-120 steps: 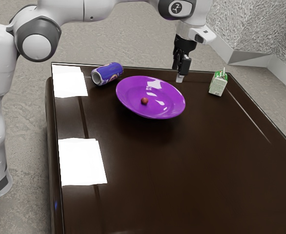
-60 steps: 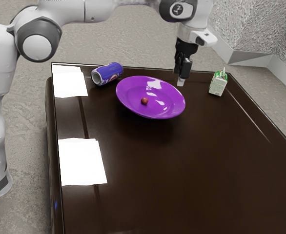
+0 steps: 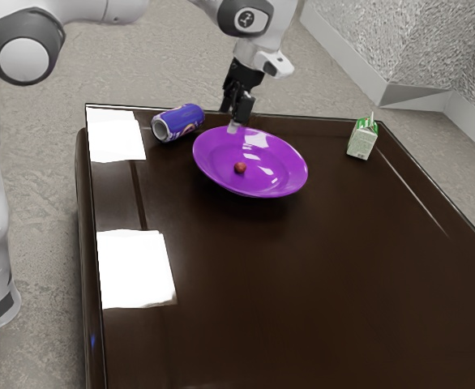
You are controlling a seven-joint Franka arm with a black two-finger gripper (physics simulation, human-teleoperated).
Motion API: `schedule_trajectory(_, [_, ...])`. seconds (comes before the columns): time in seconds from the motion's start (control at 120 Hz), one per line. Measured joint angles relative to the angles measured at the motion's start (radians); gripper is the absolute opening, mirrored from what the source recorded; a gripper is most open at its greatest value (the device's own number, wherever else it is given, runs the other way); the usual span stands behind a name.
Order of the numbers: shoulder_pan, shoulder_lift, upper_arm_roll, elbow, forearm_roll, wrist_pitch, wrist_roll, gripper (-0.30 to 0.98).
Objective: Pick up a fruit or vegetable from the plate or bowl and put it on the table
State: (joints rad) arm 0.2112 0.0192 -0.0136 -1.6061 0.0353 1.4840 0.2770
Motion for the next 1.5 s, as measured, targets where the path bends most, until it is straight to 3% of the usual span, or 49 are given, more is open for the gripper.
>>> schedule_trajectory(0.175, [-0.009, 0.031, 0.110, -0.012, 0.003, 0.071, 0.016, 0.69])
schedule_trajectory(0.392, [0.013, 0.149, 0.141, 0.090, -0.002, 0.111, 0.054, 0.69])
schedule_trajectory(0.75, [0.002, 0.269, 0.082, 0.205, -0.021, 0.140, 0.097, 0.69])
schedule_trajectory(1.058, [0.002, 0.265, 0.070, 0.069, -0.048, 0.185, 0.113, 0.69])
schedule_trajectory(1.5, [-0.002, 0.238, 0.010, 0.019, -0.081, 0.224, 0.121, 0.69])
